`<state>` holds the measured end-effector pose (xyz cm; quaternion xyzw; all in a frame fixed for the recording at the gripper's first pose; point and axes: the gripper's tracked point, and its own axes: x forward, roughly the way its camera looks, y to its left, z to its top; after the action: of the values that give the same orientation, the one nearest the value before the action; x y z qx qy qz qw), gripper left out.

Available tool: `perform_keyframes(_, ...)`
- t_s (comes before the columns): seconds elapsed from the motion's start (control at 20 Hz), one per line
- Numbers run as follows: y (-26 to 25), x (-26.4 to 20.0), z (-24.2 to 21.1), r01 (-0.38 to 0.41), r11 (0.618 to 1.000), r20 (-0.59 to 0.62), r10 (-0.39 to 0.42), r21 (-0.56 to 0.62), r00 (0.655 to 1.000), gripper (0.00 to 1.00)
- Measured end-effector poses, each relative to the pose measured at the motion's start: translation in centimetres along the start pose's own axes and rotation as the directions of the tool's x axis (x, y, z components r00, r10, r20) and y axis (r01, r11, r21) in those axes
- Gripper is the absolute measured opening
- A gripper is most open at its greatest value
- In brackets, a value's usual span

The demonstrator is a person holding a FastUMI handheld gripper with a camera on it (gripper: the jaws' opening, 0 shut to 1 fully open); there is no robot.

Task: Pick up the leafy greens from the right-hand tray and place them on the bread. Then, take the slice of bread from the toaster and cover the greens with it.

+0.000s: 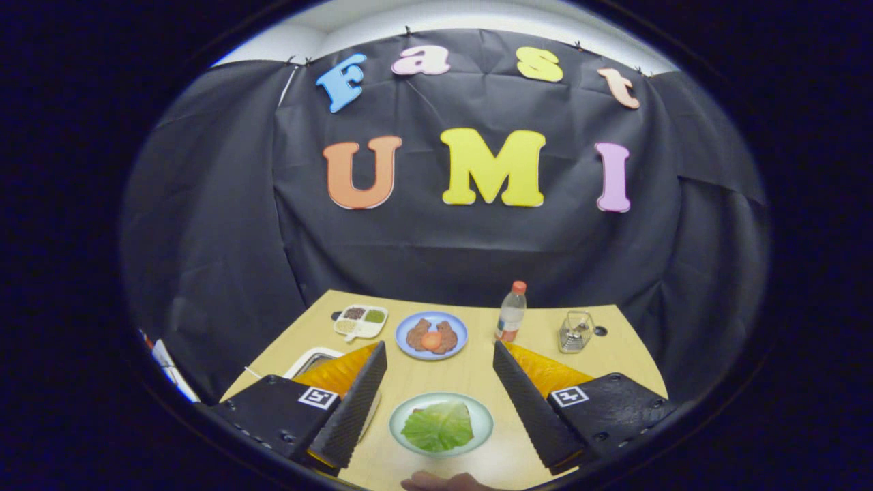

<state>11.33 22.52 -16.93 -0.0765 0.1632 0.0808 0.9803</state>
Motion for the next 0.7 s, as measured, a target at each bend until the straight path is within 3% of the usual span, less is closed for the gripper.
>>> perform_keyframes(0.3, 6.7, -0.3, -0.4, -0.055, 0.998, 0.047, 0.055, -0.01, 0.997, 0.97)
perform_keyframes(0.7, 14.1, 4.6, -7.0, -0.089, 0.996, -0.129, 0.085, -0.026, 0.988, 0.97)
